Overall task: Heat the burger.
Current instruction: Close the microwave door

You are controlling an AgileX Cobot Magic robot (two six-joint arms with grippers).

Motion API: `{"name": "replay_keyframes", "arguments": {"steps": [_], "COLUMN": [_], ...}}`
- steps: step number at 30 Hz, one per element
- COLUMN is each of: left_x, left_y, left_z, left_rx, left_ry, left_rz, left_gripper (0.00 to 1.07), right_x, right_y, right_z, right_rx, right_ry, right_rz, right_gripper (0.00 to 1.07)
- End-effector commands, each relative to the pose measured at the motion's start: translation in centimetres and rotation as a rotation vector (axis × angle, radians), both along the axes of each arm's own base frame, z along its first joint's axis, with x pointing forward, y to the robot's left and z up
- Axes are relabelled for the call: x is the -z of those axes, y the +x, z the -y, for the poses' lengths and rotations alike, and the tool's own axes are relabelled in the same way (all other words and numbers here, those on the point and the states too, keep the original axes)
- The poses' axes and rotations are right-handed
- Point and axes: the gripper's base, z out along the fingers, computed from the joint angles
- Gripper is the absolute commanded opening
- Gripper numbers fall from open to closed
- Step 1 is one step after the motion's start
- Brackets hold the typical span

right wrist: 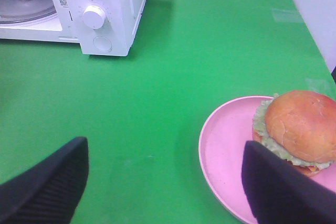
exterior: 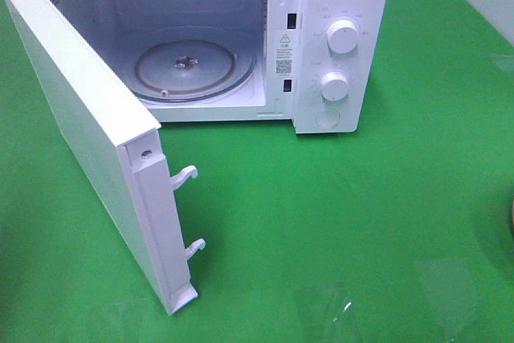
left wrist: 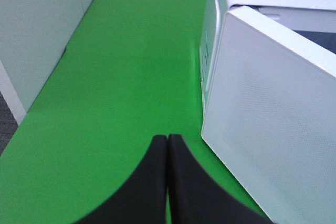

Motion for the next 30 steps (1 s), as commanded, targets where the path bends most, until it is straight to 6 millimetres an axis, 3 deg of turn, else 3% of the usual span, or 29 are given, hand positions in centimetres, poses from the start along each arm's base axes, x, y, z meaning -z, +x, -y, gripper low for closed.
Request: {"name": "replay_keyframes", "arguments": {"steps": [1,14,20,25,30], "left_x": [1.1,4.6,6.0,7.4,8.6], "left_y": [1.8,5.3,7.0,8.4,9.1], "left_z": [-0.5,-1.4,-0.7,0.8,1.0], "left_rx": [-0.037,-0.081,0.008,0.179,0.205], "left_ry": [0.022,0.077,0.044,0.022,-0.011], "left_rz": [0.102,0.232,0.247,0.25,0.224], "left_gripper": [0.0,0.0,0.0,0.0,0.0], "right_x": [-0.1,-0.1,-0.1,-0.1,-0.1], "right_y": [-0.4,-0.4,-0.4,-0.4,-0.4], "right_z": [0.0,0.0,0.0,0.0,0.0], "right_rx": [-0.004,-0.004,-0.004,-0.004,-0.004], "right_ry": [-0.008,-0.008,-0.008,-0.008,-0.008], "right_rz": [0.039,0.039,0.039,0.039,0.039], "right_gripper": [0.76,0.76,0.76,0.76,0.76]}}
